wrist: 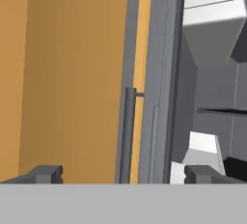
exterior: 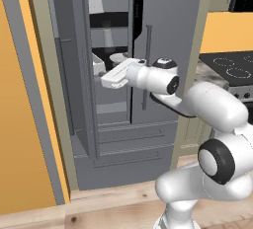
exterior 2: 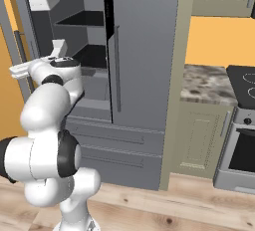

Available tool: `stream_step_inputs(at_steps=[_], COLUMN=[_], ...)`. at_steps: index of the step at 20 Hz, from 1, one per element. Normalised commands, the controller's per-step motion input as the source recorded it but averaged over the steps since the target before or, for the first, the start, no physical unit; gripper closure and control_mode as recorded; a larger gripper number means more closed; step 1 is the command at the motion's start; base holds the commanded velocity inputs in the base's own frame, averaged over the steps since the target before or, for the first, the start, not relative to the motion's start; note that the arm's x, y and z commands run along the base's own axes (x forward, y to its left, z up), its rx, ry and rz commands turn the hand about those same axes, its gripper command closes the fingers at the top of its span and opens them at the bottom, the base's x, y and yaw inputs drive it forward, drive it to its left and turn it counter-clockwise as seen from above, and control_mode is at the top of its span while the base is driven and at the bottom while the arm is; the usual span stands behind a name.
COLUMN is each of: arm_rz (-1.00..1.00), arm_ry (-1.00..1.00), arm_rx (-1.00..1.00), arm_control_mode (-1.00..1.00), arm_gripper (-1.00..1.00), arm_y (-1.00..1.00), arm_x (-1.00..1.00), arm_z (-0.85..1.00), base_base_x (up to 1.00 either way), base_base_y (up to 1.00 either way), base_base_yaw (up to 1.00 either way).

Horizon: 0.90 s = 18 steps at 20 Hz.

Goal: Retrieve the fish from the fridge and place it on the saucepan with marinade on the stove.

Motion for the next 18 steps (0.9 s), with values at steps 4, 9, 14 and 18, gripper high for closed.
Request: stream_step_inputs(at_steps=[4,9,14,18], arm_rz=[0.03,0.09,0.11,0.12], arm_ry=[-0.07,-0.01,0.00,0.00], arm_rx=[0.00,0.00,0.00,0.00], arm_control_mode=[-1.00,-1.00,-1.00,-1.00], arm_gripper=[-1.00,-1.00,-1.00,-1.00], arm_y=[-0.28,-0.38,-0.27,-0.25], arm_x=[0.29,0.38,0.58,0.56], arm_z=[-0.24,-0.06,-0.06,-0.12], base_base_x=[0.00,0.00,0.00,0.00], base_base_y=[0.00,0.00,0.00,0.00], base_base_yaw=[0.00,0.00,0.00,0.00])
